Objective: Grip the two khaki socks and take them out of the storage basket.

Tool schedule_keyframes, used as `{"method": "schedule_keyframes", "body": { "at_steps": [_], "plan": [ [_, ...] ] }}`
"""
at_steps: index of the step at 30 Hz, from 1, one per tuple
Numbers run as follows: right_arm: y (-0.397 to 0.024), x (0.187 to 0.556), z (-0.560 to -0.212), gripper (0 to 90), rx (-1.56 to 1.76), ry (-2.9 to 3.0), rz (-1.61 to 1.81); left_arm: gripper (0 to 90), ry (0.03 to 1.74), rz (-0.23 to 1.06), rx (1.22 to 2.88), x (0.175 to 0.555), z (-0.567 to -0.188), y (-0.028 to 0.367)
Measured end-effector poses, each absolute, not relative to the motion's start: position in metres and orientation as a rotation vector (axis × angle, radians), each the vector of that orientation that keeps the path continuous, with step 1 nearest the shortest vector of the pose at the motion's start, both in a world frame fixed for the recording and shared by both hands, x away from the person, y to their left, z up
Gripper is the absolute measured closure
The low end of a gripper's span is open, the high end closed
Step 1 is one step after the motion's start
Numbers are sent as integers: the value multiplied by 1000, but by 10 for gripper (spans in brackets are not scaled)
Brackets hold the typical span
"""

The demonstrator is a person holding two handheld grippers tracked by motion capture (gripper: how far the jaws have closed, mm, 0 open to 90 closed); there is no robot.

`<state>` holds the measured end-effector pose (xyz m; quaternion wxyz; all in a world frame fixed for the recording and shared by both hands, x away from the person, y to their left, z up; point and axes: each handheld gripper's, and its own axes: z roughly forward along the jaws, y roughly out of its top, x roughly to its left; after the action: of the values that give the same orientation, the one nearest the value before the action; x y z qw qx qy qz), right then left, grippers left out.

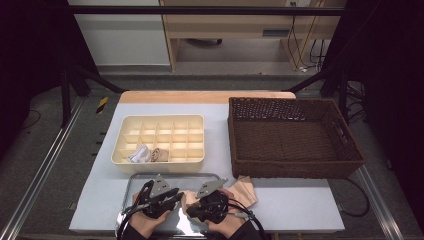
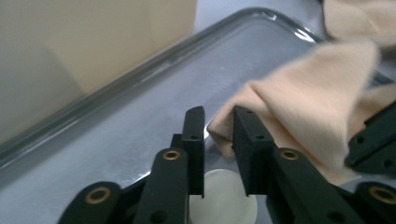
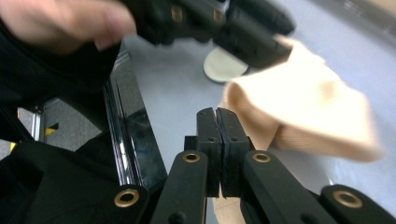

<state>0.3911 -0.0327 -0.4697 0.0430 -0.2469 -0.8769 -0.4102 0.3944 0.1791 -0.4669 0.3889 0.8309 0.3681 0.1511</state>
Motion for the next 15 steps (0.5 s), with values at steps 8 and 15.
{"method": "schedule_keyframes", "body": {
  "at_steps": [8,15],
  "plan": [
    [-29,388,-478,867,-743,-2692,-1225,628,935,352,2003,391,-449,192],
    [-30,386,-476,826,-738,-2681,-1258,614,909,287,2059,388,-456,180]
  ]
}}
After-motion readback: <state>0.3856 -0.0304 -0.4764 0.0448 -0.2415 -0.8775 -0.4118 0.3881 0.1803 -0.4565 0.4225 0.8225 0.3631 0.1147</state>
